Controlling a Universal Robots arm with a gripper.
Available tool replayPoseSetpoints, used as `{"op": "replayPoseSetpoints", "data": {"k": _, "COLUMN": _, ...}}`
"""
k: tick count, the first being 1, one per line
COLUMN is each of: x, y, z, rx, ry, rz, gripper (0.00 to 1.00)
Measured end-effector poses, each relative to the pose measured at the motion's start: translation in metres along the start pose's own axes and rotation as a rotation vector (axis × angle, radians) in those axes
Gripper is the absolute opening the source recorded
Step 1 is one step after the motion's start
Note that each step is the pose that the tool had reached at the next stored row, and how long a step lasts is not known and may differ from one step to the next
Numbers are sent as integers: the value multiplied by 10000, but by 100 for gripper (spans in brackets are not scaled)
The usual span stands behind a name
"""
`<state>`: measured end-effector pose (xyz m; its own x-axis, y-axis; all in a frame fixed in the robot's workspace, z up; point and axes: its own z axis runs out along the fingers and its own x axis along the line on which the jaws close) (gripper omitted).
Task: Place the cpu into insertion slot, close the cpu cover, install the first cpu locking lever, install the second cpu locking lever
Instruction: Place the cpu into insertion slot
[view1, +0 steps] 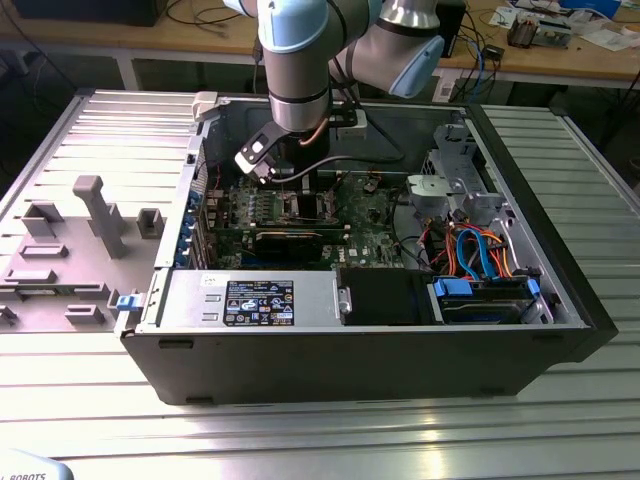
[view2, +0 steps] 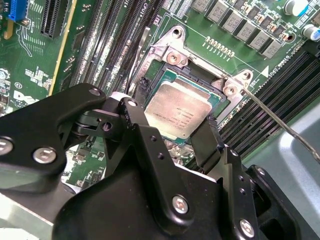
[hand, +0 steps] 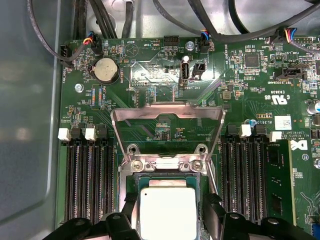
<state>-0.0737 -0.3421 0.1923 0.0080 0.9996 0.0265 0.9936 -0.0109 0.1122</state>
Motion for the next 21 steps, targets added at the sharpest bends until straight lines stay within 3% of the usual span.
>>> {"op": "replayPoseSetpoints", "data": {"k": 14, "x": 0, "y": -2, "z": 18, "rx": 0, "ry": 0, "rz": 0, "gripper": 62}}
{"op": "replayPoseSetpoints", "data": {"k": 15, "x": 3, "y": -1, "z": 24, "rx": -6, "ry": 18, "rz": 2, "gripper": 63}}
{"op": "replayPoseSetpoints", "data": {"k": 17, "x": -1, "y": -3, "z": 23, "rx": -1, "ry": -1, "rz": 0, "gripper": 67}}
{"op": "replayPoseSetpoints", "data": {"k": 18, "x": 1, "y": 0, "z": 6, "rx": 0, "ry": 0, "rz": 0, "gripper": 67}}
{"op": "replayPoseSetpoints", "data": {"k": 19, "x": 2, "y": 8, "z": -70, "rx": -1, "ry": 4, "rz": -1, "gripper": 67}}
{"op": "replayPoseSetpoints", "data": {"k": 21, "x": 2, "y": 9, "z": -81, "rx": 6, "ry": 2, "rz": 2, "gripper": 67}}
